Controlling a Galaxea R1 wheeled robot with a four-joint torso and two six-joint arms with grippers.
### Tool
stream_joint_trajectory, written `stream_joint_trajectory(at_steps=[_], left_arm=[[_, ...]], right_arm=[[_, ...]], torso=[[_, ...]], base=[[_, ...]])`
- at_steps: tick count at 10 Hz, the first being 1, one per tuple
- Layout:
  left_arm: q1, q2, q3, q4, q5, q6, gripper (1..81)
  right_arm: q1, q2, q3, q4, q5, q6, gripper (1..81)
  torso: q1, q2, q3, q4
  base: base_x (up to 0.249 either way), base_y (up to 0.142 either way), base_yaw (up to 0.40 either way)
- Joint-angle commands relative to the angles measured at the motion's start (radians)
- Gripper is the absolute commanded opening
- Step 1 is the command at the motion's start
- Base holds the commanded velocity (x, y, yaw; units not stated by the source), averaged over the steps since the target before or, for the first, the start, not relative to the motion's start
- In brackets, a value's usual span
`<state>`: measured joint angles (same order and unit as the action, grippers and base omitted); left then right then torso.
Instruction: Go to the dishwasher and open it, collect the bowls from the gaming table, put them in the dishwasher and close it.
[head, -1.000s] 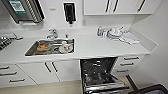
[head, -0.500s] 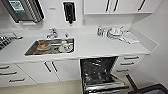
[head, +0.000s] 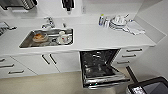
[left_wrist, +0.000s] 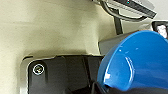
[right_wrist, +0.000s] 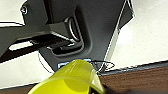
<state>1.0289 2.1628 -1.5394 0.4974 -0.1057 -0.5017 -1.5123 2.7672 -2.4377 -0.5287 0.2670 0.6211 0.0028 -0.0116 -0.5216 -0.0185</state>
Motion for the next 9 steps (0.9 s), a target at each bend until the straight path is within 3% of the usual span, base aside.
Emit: stream_joint_trajectory(at_steps=[1, 3, 6, 8, 9], left_arm=[[-0.215, -0.092, 0.202, -0.039, 0.146, -0.011, 1.0], [-0.354, -0.079, 0.311, -0.051, 0.279, -0.032, 1.0], [-0.537, 0.000, 0.338, -0.048, 0.464, -0.125, 1.0], [-0.637, 0.080, 0.334, -0.039, 0.549, -0.193, 1.0], [-0.664, 0.108, 0.332, -0.037, 0.575, -0.212, 1.0]], right_arm=[[-0.015, -0.021, 0.006, -0.016, -0.051, 0.002, 1.0], [-0.013, -0.019, 0.005, -0.017, -0.051, 0.002, 1.0], [-0.012, -0.016, 0.006, -0.017, -0.049, 0.002, 1.0], [-0.012, -0.018, 0.006, -0.017, -0.049, 0.002, 1.0], [-0.012, -0.018, 0.006, -0.017, -0.049, 0.002, 1.0]], torso=[[0.000, 0.000, 0.001, 0.000], [0.000, 0.000, -0.018, 0.000], [0.001, 0.001, -0.016, 0.000], [0.001, 0.001, -0.016, 0.000], [0.001, 0.001, -0.016, 0.000]], base=[[0.000, 0.000, 0.000], [0.000, 0.000, 0.000], [0.000, 0.000, 0.000], [0.000, 0.000, 0.000], [0.000, 0.000, 0.000]])
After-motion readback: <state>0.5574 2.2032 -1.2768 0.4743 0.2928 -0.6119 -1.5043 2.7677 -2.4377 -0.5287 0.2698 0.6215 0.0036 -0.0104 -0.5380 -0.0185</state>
